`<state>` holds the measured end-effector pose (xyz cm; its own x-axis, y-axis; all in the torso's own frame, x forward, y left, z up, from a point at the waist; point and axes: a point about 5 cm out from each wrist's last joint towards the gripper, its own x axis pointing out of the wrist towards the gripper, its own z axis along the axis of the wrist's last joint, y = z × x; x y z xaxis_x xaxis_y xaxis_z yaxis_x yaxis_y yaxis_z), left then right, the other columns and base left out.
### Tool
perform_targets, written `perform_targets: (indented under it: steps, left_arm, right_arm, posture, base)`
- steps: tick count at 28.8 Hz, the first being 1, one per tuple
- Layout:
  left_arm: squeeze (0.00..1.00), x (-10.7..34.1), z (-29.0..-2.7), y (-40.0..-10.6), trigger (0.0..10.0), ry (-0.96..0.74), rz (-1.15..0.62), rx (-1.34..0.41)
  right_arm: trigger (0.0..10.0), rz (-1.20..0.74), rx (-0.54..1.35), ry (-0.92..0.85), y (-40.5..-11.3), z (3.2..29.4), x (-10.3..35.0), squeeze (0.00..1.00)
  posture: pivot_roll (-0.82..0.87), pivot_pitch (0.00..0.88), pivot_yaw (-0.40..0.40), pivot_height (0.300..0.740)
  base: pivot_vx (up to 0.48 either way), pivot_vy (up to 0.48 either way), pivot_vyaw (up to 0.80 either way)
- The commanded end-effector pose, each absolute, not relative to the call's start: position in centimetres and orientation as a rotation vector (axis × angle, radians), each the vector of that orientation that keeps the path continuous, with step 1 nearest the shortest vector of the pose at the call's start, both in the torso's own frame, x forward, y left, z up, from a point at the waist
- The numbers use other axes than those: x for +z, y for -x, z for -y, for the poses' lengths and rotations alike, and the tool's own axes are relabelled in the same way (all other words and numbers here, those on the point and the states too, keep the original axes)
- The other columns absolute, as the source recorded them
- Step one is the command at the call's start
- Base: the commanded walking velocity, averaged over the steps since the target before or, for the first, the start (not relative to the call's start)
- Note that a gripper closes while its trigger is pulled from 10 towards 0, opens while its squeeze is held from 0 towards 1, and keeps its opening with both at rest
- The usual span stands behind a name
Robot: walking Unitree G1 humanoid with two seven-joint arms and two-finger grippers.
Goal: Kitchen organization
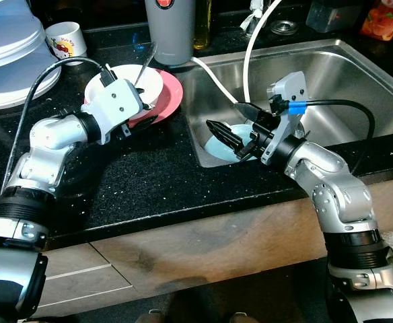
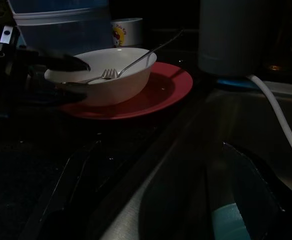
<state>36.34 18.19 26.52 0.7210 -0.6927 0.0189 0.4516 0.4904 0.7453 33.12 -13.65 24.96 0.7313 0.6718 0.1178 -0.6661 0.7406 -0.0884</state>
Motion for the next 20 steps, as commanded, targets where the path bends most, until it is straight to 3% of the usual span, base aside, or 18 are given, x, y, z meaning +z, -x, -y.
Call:
perform_targets:
  steps: [1, 5, 6, 7, 8, 9, 11, 17, 20]
  left_arm:
    - [0.0, 26.47, -18.12, -36.43, 3.6, -0.805, 0.337, -0.712]
    - [0.0, 26.39, -17.94, -36.54, 3.3, -0.807, 0.343, -0.72]
    - [0.0, 26.35, -17.92, -36.57, 2.3, -0.808, 0.343, -0.723]
    - [0.0, 26.32, -17.9, -36.59, 2.3, -0.808, 0.343, -0.724]
    - [0.0, 26.31, -17.88, -36.62, 1.3, -0.808, 0.344, -0.726]
    - [0.0, 26.29, -17.86, -36.64, 1.3, -0.808, 0.345, -0.728]
    - [0.0, 26.3, -17.81, -36.67, 0.2, -0.809, 0.349, -0.73]
    - [0.0, 26.44, -17.83, -36.72, 0.6, -0.814, 0.361, -0.727]
    - [0.0, 27.12, -18.14, -36.74, 0.1, -0.812, 0.397, -0.696]
  right_arm:
    - [10.0, 0.152, 0.743, 0.049, -33.04, 13.57, 25.06, 0.0]
    - [10.0, 0.153, 0.743, 0.051, -33.03, 13.6, 25.08, 0.0]
    - [10.0, 0.153, 0.742, 0.052, -33.02, 13.62, 25.08, 0.0]
    - [10.0, 0.154, 0.742, 0.052, -33.02, 13.63, 25.07, 0.0]
    - [10.0, 0.154, 0.742, 0.053, -33.01, 13.64, 25.08, 0.0]
    - [10.0, 0.154, 0.742, 0.053, -33.0, 13.65, 25.08, 0.0]
    - [10.0, 0.155, 0.741, 0.054, -32.99, 13.68, 25.09, 0.0]
    - [10.0, 0.156, 0.739, 0.057, -33.01, 13.74, 25.13, 0.0]
    - [10.0, 0.157, 0.737, 0.058, -33.04, 13.78, 25.15, 0.0]
  posture:
    - [0.03, 0.128, 0.046, 0.74]
    - [0.03, 0.121, 0.048, 0.74]
    - [0.03, 0.118, 0.048, 0.74]
    - [0.03, 0.116, 0.049, 0.74]
    - [0.03, 0.116, 0.049, 0.74]
    - [0.03, 0.116, 0.049, 0.74]
    - [0.03, 0.113, 0.049, 0.74]
    - [0.03, 0.116, 0.047, 0.74]
    - [0.03, 0.117, 0.047, 0.74]
  base:
    - [0.0, 0.0, 0.0]
    - [0.0, 0.0, 0.0]
    - [0.0, 0.0, 0.0]
    - [0.0, 0.0, 0.0]
    - [0.0, 0.0, 0.0]
    - [0.0, 0.0, 0.0]
    - [0.0, 0.0, 0.0]
    - [0.0, 0.0, 0.0]
    - [0.0, 0.0, 0.0]
